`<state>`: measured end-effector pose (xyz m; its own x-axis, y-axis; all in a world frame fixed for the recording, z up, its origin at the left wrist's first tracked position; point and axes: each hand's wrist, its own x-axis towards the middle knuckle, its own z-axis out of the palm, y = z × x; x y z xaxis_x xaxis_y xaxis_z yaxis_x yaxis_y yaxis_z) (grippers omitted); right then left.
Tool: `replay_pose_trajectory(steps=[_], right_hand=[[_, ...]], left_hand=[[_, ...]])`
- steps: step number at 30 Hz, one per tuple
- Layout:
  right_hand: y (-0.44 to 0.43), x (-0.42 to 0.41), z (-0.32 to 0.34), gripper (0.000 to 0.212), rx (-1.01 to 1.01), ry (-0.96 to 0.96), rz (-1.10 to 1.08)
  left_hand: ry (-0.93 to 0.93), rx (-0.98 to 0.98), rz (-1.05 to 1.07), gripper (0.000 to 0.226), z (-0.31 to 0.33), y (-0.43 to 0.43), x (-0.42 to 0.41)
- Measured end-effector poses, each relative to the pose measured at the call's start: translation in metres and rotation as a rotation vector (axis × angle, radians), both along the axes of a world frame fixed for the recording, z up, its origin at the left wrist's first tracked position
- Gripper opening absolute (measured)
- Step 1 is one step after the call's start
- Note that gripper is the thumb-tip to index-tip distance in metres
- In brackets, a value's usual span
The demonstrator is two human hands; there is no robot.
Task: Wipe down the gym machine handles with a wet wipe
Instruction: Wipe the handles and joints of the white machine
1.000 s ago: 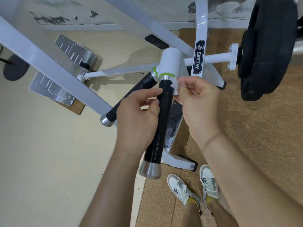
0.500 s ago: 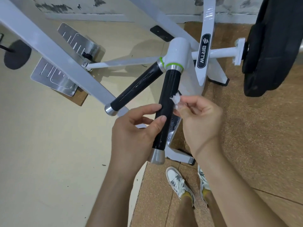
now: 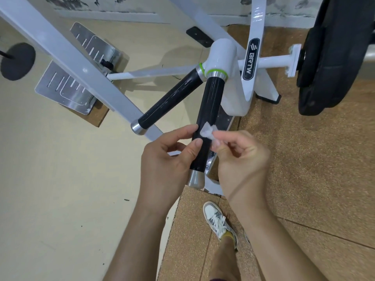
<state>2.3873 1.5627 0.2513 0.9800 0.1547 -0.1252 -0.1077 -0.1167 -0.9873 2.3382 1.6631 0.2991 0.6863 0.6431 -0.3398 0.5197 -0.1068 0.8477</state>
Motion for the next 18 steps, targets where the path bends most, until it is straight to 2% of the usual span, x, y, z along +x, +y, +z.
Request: replay_pose_trajectory(steps=[3, 6, 8, 12, 13, 16, 18], right_hand=[[-0.007, -0.005, 0.005, 0.035, -0.030, -0.046, 0.093], [-0.001, 0.015, 0.000, 0.041, 0.014, 0.043, 0.024], [0.000, 0.014, 0.000, 0.039, -0.010, 0.064, 0.027], [-0.019, -0.018, 0.011, 0.028, -0.056, -0.014, 0.207], [-0.020, -0.018, 0.012, 0.029, -0.046, -0.021, 0.204], [-0.007, -0.004, 0.004, 0.030, 0.050, 0.114, 0.013], [0.000, -0.012, 0.006, 0.030, -0.004, 0.066, -0.022]], left_hand=[[0.000, 0.001, 0.006, 0.021, 0.001, 0.000, 0.000], [-0.011, 0.020, -0.022, 0.022, 0.000, 0.001, 0.000], [-0.012, 0.022, -0.034, 0.023, -0.001, 0.001, -0.001], [-0.026, 0.013, -0.032, 0.025, -0.001, 0.000, -0.001], [-0.025, 0.009, -0.029, 0.025, -0.001, 0.000, -0.002], [-0.023, 0.019, -0.053, 0.027, -0.001, 0.000, -0.005], [-0.032, 0.015, -0.051, 0.027, -0.001, -0.001, -0.008]])
